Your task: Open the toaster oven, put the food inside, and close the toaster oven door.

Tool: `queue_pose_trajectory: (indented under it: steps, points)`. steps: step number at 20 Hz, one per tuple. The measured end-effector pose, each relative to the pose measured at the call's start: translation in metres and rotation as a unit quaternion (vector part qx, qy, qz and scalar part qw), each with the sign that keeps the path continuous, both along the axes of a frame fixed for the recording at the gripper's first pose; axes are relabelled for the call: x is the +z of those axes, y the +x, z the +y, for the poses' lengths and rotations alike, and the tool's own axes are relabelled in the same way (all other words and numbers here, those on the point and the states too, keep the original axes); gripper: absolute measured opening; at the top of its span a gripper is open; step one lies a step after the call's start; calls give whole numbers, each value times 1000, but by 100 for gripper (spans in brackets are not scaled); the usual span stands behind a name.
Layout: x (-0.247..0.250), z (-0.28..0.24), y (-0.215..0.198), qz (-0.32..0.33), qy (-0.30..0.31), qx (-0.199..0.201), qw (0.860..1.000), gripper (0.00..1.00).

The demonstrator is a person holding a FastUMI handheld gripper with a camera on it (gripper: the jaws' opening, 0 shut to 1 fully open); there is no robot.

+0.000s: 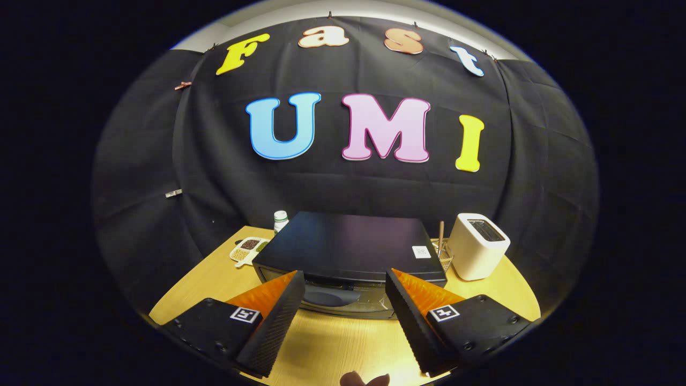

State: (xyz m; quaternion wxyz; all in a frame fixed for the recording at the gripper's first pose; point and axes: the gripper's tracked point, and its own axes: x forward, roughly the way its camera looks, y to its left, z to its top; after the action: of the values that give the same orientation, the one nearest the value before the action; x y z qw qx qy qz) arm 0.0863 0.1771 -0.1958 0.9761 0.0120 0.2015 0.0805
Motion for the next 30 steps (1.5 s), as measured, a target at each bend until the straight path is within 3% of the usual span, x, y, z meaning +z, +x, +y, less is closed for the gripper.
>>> queue_pose_trajectory:
  steps: [11,15,22,25,30]
  points:
    - [-76,19,38,81,-7,-22,996,99]
    - [-72,18,45,84,15,-48,995,100]
    - [-65,37,45,89,6,-56,994,99]
    - [-72,32,48,94,-5,-82,992,98]
    - [-74,34,32,89,-4,-75,993,99]
